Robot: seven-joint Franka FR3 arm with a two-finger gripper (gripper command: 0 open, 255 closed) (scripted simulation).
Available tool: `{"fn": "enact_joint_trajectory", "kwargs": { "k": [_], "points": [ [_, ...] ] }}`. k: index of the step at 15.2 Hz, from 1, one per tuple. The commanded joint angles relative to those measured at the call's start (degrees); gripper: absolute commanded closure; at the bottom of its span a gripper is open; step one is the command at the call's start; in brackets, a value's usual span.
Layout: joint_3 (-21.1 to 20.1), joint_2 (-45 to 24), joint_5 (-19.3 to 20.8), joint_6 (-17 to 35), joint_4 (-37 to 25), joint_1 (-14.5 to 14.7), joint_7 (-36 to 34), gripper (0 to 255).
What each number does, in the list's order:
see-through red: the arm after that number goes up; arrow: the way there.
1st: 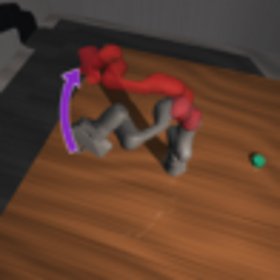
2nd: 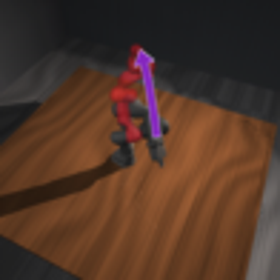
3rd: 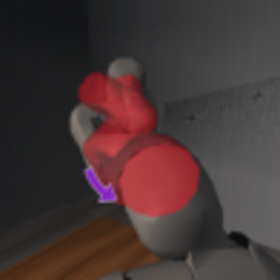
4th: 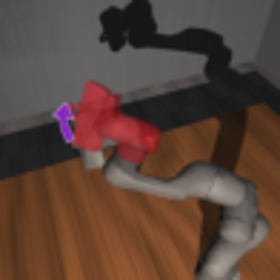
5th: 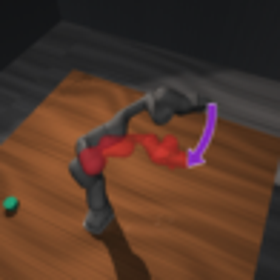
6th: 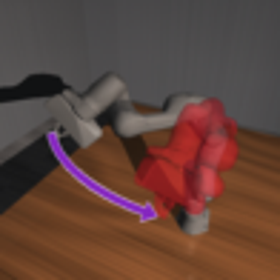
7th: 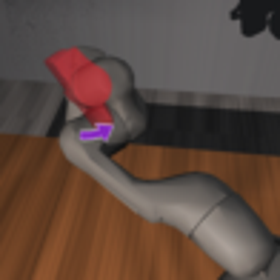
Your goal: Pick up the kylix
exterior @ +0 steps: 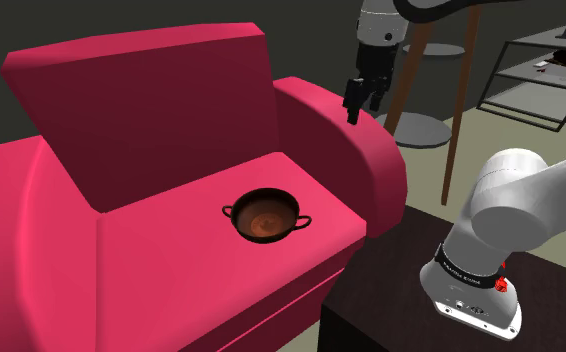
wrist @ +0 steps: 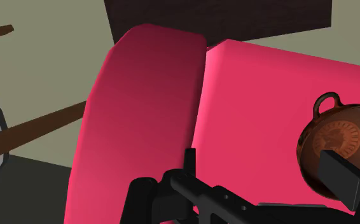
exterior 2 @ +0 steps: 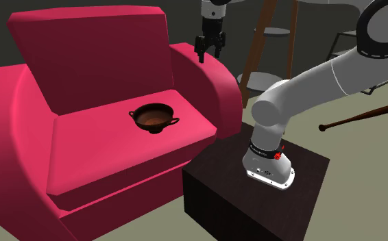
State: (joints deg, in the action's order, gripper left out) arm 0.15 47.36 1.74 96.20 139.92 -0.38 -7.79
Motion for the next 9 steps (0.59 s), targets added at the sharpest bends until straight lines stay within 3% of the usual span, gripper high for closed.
{"fn": "enact_joint_trajectory", "kwargs": {
  "k": [1,9],
  "points": [
    [0.0,0.0,0.0,0.0,0.0,0.0,0.0,0],
    [-0.9,-9.8,-6.1,16.2,5.9,2.3,-3.0,0]
  ]
}}
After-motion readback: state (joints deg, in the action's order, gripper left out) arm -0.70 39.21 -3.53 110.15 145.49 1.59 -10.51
